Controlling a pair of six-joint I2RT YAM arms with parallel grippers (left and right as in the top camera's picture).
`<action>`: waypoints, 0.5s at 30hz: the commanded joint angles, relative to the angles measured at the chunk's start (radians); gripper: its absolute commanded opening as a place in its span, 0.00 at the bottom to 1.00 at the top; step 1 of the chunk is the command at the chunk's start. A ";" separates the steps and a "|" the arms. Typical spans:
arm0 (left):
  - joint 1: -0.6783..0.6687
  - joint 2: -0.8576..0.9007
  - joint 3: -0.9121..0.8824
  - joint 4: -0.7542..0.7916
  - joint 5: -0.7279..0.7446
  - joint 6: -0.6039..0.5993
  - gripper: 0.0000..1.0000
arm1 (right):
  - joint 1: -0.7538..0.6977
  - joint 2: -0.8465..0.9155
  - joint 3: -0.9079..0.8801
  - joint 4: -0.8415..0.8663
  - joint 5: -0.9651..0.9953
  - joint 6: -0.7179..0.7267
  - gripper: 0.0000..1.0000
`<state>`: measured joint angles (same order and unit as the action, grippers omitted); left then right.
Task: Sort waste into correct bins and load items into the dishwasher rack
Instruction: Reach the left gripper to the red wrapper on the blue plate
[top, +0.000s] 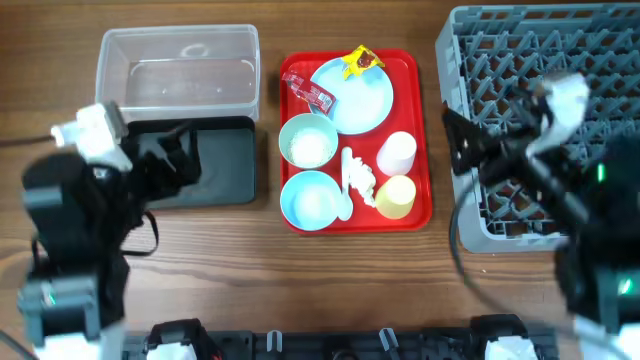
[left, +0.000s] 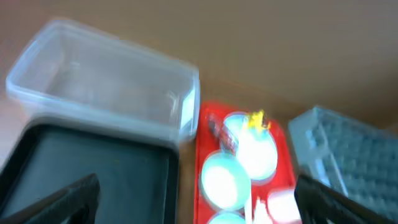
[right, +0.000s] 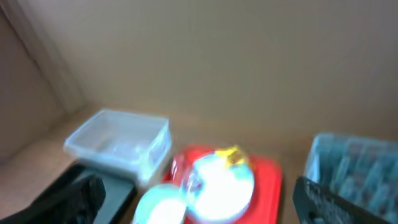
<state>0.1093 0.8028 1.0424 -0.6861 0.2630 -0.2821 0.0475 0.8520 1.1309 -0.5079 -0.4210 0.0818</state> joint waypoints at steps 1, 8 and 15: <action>-0.043 0.239 0.292 -0.249 0.010 0.070 1.00 | -0.003 0.217 0.257 -0.186 -0.072 -0.003 1.00; -0.239 0.546 0.431 -0.297 0.018 0.052 1.00 | -0.003 0.420 0.282 -0.169 -0.118 0.167 1.00; -0.345 0.674 0.431 -0.259 0.012 0.042 1.00 | 0.000 0.545 0.282 -0.248 -0.109 0.097 1.00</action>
<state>-0.1787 1.4475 1.4563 -0.9661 0.2905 -0.2554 0.0467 1.3666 1.3922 -0.7376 -0.5308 0.2081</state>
